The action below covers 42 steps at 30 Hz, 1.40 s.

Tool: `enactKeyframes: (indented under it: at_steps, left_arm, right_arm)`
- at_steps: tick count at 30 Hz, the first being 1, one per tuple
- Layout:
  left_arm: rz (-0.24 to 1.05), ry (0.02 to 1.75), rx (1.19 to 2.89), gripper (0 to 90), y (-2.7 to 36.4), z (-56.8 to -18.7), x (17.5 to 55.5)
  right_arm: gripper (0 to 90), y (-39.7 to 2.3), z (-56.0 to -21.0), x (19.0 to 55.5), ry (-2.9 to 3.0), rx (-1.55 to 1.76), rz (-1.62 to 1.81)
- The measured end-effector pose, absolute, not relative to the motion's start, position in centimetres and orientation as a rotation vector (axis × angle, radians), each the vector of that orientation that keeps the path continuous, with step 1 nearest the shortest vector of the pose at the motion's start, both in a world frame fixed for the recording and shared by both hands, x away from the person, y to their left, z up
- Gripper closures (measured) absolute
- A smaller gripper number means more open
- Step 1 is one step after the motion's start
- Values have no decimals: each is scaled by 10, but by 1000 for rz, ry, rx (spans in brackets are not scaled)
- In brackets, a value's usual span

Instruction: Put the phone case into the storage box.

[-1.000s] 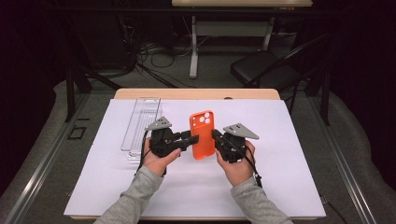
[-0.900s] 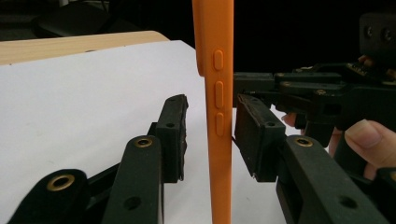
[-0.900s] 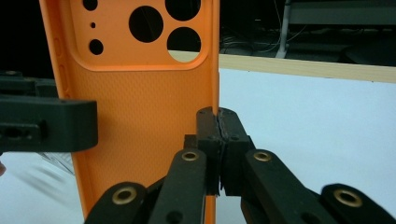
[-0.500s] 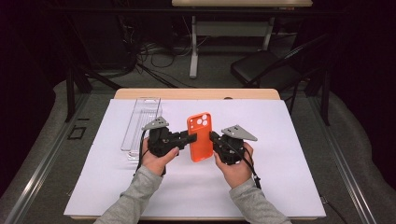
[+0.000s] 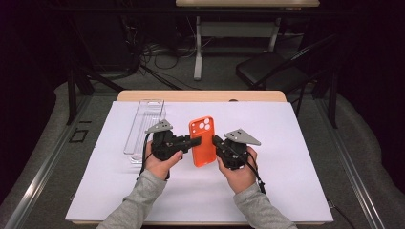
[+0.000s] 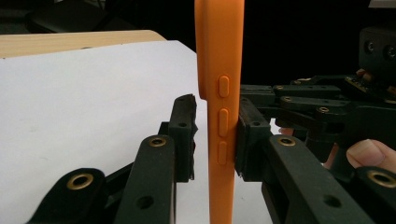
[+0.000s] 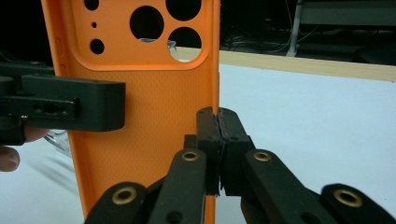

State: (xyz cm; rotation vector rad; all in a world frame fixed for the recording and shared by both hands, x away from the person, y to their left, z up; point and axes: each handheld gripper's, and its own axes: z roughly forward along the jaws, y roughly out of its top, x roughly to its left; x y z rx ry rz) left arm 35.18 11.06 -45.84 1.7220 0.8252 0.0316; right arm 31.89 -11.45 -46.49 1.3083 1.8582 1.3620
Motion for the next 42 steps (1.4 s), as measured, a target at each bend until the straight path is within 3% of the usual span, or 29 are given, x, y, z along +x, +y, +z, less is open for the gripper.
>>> enactKeyframes:
  at_steps: [42]
  left_arm:
    - [-11, 831, 1702, 802, 113, -460, 352]
  right_arm:
    - [887, -114, -469, 321, 1875, 1329, 1384]
